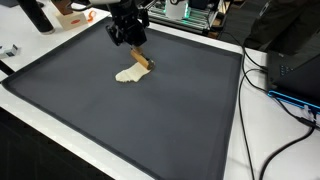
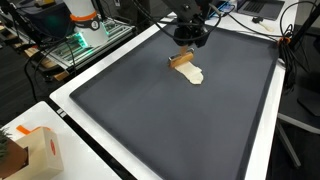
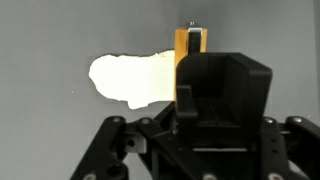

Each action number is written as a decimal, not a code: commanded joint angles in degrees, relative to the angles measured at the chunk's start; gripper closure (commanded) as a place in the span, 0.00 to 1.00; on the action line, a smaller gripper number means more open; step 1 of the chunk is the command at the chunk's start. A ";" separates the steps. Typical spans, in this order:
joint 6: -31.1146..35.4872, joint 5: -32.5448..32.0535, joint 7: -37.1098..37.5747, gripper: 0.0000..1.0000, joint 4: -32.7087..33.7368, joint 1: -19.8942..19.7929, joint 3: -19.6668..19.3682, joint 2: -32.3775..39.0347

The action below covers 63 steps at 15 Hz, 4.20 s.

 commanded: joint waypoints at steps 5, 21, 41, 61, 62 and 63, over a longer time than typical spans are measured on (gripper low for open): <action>-2.86 3.16 7.70 0.81 -0.79 0.19 -0.86 -7.30; -9.63 6.11 43.74 0.81 5.63 1.63 -2.87 -12.84; -4.76 -7.54 81.19 0.81 7.16 6.73 -3.89 -6.06; -12.44 -30.64 121.19 0.81 9.25 14.18 -7.88 2.28; -12.74 -30.98 121.84 0.81 9.26 14.27 -7.85 2.52; -13.22 -31.27 122.42 0.81 9.31 14.41 -7.81 2.85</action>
